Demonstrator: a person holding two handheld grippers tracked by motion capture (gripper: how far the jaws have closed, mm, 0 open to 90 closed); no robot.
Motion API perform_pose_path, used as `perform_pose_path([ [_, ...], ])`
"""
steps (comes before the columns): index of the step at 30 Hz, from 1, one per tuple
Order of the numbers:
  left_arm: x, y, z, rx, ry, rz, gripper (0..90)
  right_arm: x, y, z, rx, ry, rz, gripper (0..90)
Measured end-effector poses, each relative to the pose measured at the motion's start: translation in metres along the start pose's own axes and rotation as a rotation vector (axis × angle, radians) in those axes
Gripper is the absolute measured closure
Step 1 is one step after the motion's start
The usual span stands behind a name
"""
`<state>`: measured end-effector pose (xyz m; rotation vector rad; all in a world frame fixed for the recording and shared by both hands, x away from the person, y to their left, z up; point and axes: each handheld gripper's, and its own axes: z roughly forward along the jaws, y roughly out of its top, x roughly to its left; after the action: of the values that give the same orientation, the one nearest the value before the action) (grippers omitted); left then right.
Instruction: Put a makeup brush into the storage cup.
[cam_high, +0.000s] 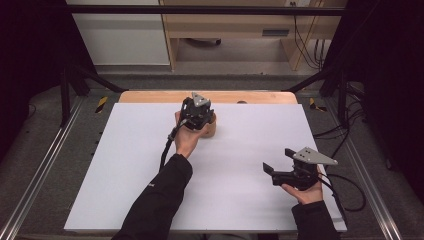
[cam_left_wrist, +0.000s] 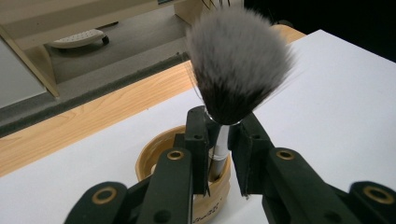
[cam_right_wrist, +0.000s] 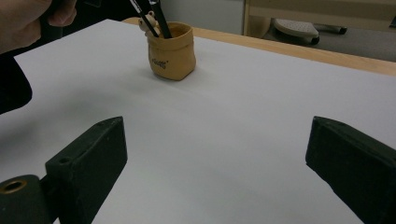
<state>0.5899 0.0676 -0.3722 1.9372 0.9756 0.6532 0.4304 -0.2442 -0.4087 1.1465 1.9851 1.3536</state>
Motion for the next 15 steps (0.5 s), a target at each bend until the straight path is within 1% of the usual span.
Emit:
perform_pose_path([
  [4,-0.001,-0.002,0.002,0.004,0.003,0.006,77.2,0.000,0.000,0.000,-0.001,0.000,0.000,5.9],
  [7,-0.001,-0.004,0.003,0.006,0.003,-0.001,77.2,0.000,0.000,0.000,0.000,0.001,-0.001,6.0],
  [15,0.000,-0.011,0.008,0.024,0.005,0.000,77.1,0.001,0.000,0.001,0.004,0.004,-0.003,6.1],
])
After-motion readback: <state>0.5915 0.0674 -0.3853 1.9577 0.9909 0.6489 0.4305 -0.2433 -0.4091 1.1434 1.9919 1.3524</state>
